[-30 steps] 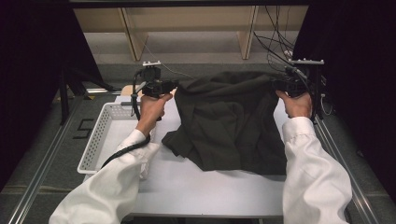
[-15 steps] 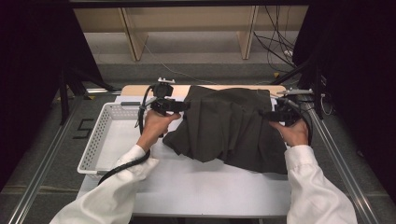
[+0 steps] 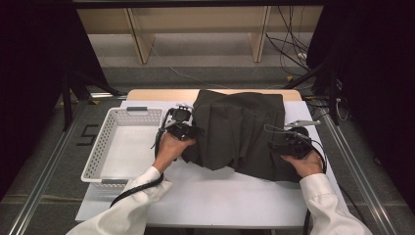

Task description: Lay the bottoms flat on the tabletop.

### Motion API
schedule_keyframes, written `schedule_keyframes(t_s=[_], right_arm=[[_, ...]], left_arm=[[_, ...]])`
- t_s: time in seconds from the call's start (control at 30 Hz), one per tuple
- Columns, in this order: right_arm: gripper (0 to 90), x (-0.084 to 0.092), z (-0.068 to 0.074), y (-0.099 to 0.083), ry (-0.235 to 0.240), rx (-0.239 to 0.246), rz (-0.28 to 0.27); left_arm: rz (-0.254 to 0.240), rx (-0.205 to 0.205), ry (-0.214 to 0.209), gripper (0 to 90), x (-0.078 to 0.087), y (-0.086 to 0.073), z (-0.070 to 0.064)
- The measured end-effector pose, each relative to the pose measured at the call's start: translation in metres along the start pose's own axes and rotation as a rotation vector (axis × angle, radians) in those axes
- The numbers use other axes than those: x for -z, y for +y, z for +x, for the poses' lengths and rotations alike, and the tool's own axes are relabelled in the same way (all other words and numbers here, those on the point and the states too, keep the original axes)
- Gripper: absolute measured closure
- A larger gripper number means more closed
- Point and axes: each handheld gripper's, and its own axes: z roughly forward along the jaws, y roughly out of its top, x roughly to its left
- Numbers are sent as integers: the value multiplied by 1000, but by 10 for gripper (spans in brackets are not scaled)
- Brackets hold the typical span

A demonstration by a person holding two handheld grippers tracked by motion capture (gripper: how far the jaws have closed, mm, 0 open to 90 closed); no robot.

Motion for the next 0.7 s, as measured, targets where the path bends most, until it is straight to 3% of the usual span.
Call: schedule_keyframes(t_s=[0.1,0.17,0.27,0.3,0.43,0.5,0.6,0.7], right_arm=[[306,2,-2,-3,1,-6,-7],[307,3,-2,-7,8,-2,-9],[307,2,-4,-13,2,2,1],[307,2,-6,-14,3,-7,4],[307,2,-16,-22,-27,-34,36],[306,1,-20,-27,-37,-58,74],[302,-6,-26,-35,-60,-80,123],[300,-17,-33,-43,-41,-138,151]], left_arm=[[54,-10,36,204,-9,-7,-1],[97,-22,34,186,-15,-12,-1],[118,-6,33,188,-21,-19,2],[116,-17,17,221,-23,-22,2],[134,-89,-45,681,-23,-33,3],[143,-107,-54,822,-23,-37,5],[135,-118,-77,864,-21,-44,6],[116,-142,-106,867,-14,-50,1]])
